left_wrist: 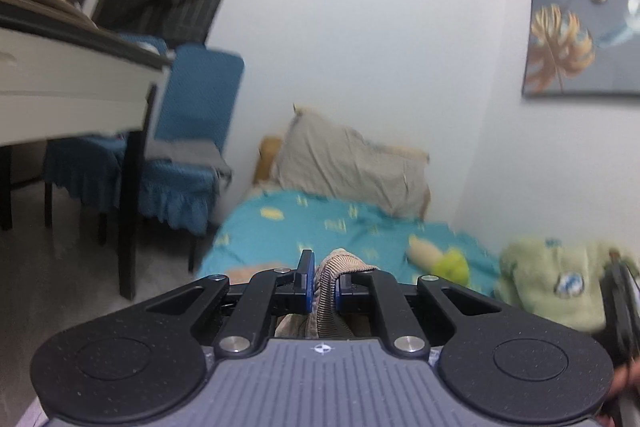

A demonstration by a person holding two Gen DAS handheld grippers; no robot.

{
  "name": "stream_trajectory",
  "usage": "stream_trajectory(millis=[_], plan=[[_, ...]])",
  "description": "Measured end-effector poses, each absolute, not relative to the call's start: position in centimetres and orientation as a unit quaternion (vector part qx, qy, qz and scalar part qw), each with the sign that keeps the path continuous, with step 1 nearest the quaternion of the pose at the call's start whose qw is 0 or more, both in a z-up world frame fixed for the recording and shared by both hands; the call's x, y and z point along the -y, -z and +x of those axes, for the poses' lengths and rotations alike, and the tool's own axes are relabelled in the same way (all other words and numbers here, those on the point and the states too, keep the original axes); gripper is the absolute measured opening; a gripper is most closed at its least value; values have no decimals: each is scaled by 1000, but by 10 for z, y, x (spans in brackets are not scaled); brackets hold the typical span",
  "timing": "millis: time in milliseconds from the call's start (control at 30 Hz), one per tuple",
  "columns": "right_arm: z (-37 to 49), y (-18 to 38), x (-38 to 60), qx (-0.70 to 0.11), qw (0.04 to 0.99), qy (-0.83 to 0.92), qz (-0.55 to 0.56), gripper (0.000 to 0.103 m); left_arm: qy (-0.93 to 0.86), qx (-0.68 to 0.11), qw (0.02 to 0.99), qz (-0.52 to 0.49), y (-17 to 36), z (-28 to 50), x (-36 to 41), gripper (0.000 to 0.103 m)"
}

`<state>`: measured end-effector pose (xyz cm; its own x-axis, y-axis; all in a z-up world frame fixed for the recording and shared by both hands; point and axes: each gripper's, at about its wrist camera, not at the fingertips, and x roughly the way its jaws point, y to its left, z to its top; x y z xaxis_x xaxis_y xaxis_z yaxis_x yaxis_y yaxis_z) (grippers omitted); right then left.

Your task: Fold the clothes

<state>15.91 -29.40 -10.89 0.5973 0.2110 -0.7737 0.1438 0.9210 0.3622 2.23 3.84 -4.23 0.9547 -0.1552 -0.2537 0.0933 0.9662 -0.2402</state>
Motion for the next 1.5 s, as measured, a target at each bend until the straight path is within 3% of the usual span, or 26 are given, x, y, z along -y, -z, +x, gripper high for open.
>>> stream_trajectory(millis=[133, 300, 467, 700, 967, 1100, 1367, 1500], plan=[[142, 97, 290, -418, 885, -30, 203, 88, 76, -170, 977, -107, 55, 36, -31, 10], [120, 82, 285, -380, 900, -44, 210, 86, 76, -187, 975, -95, 65, 43, -25, 10], [97, 60, 260, -328, 934, -87, 115, 86, 68, -190, 974, -100, 66, 45, -27, 10], [84, 75, 187, -333, 921, -201, -16, 85, 65, -186, 974, -115, 62, 45, -31, 10], [100, 107, 153, -359, 926, -104, -53, 85, 56, -157, 979, -121, 54, 37, -33, 10], [96, 108, 182, -387, 921, -32, -5, 85, 45, -137, 980, -137, 49, 32, -39, 9], [70, 73, 243, -316, 939, 43, 124, 85, 58, -136, 982, -116, 45, 28, -31, 9], [90, 100, 237, -392, 911, 33, 122, 85, 55, -127, 986, -97, 44, 25, -22, 9]])
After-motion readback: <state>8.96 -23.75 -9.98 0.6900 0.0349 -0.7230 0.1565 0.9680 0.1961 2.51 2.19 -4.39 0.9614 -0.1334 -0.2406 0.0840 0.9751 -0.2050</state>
